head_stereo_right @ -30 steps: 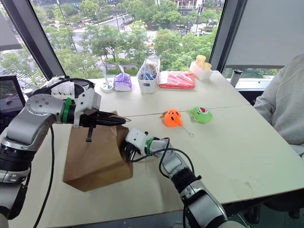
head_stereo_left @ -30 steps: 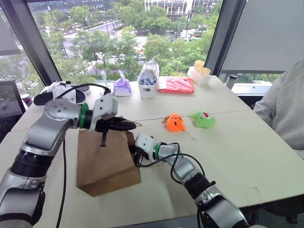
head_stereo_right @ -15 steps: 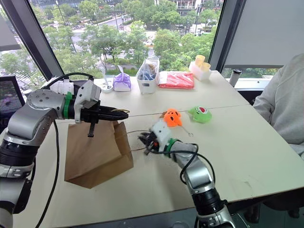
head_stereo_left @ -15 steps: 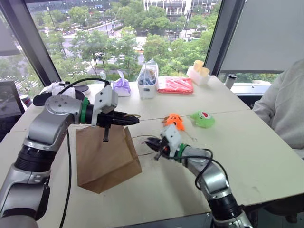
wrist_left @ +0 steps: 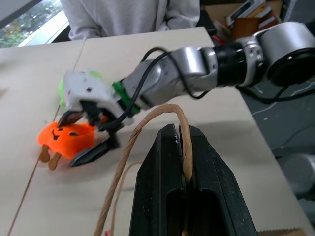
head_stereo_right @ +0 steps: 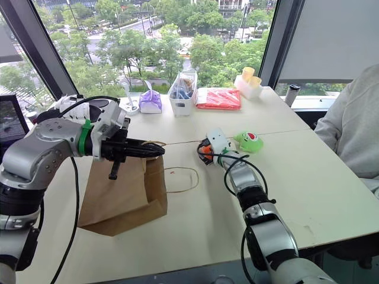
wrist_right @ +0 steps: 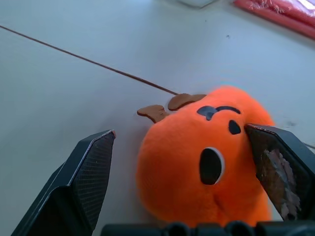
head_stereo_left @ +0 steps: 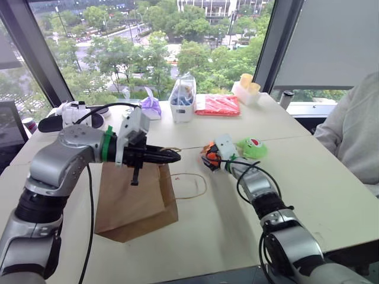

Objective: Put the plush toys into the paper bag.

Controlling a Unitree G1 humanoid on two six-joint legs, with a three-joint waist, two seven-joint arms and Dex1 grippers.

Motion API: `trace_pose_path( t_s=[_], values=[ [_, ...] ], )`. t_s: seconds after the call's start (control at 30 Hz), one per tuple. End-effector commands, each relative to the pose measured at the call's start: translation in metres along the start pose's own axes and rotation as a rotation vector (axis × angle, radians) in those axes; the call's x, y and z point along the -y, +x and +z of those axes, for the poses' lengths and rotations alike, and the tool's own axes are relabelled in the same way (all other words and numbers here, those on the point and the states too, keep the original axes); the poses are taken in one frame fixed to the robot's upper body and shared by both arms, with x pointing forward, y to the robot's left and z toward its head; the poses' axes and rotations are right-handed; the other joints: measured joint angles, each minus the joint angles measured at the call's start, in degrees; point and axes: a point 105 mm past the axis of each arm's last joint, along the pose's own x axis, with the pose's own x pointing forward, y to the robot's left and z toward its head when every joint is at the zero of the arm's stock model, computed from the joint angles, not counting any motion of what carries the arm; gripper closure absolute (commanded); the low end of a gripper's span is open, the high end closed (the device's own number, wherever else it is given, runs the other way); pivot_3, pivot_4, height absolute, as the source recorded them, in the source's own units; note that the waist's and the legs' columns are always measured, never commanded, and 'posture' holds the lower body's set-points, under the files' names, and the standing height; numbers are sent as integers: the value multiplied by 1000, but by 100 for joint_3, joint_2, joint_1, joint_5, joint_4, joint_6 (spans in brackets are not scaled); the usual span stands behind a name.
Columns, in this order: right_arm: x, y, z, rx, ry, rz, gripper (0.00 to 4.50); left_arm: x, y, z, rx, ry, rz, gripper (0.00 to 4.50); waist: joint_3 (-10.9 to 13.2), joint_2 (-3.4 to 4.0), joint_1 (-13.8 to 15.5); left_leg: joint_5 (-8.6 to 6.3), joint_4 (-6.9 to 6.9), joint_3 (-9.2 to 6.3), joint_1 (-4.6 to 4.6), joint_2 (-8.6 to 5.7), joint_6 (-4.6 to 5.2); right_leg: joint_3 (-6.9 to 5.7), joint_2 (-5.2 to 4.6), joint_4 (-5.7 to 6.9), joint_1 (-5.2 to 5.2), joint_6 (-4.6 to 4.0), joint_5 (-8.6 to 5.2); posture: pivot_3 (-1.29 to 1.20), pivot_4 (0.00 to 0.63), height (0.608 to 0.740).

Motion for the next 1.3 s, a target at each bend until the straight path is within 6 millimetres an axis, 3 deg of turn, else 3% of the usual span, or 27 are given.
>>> trace_pose_path(
  t_s=[0.03,0.13,0.23,0.43,0.5,0.63,0.8,0.9,0.97,1.1,1.2,1.3],
  values=[
    [6,5,6,-1,-42,-53,21,13,-8,-3,-48,6,-14,4500,0,0,-1,0,0,-1,1,0,0,0,0,0,1,0,0,0,150,740],
    [9,7,-5,-52,-92,-76,21,16,-15,-17,-131,18,-8,4500,0,0,-4,0,-3,0,5,1,0,0,2,1,2,0,0,0,150,740],
    [11,6,-9,-54,-112,-78,875,15,-21,-21,-156,13,5,4500,0,0,19,0,1,-1,4,0,0,0,3,0,4,-1,0,0,150,740],
    [17,4,-9,-25,-122,-97,3925,13,-31,-24,-179,-2,23,4500,0,0,6,0,2,-2,10,0,0,0,4,-1,11,-1,0,0,150,740],
    [18,2,-2,18,-136,-93,4487,12,-34,-25,-186,0,30,4500,0,1,4,0,0,-2,9,1,0,0,5,-1,9,-1,0,0,150,740],
    [19,-14,36,222,-115,-29,4495,2,-37,-13,-140,19,74,4500,1,2,29,0,0,-4,4,0,0,0,4,-2,7,0,0,0,150,740],
    [9,-51,63,376,-90,160,4495,-6,-39,1,-108,39,95,4500,2,3,24,-1,4,-6,0,-1,2,-2,3,-2,6,1,0,0,150,740],
    [2,-71,71,422,-80,262,4495,-8,-40,4,-104,46,99,4500,2,3,23,-2,3,-6,2,1,2,-2,5,-2,6,1,0,0,150,740],
    [-2,-96,77,457,-65,379,4495,-11,-40,5,-99,52,101,4500,2,4,32,-2,2,-5,3,2,3,-2,5,-2,7,1,0,0,150,740],
    [-23,-135,72,447,-159,595,4495,-15,-39,9,-75,54,112,4500,3,5,79,-9,14,-5,-1,-1,14,-5,3,-4,12,2,-1,0,150,740],
    [-38,-151,79,490,-205,677,4495,-15,-37,10,-71,55,102,4500,3,4,40,-21,16,-2,3,0,36,-5,3,-9,18,3,-1,0,150,740],
    [-44,-154,88,537,-262,681,4495,-15,-34,9,-72,55,91,4500,3,4,34,-21,14,1,9,7,36,-5,5,-4,17,3,-1,0,150,740]
  ],
)
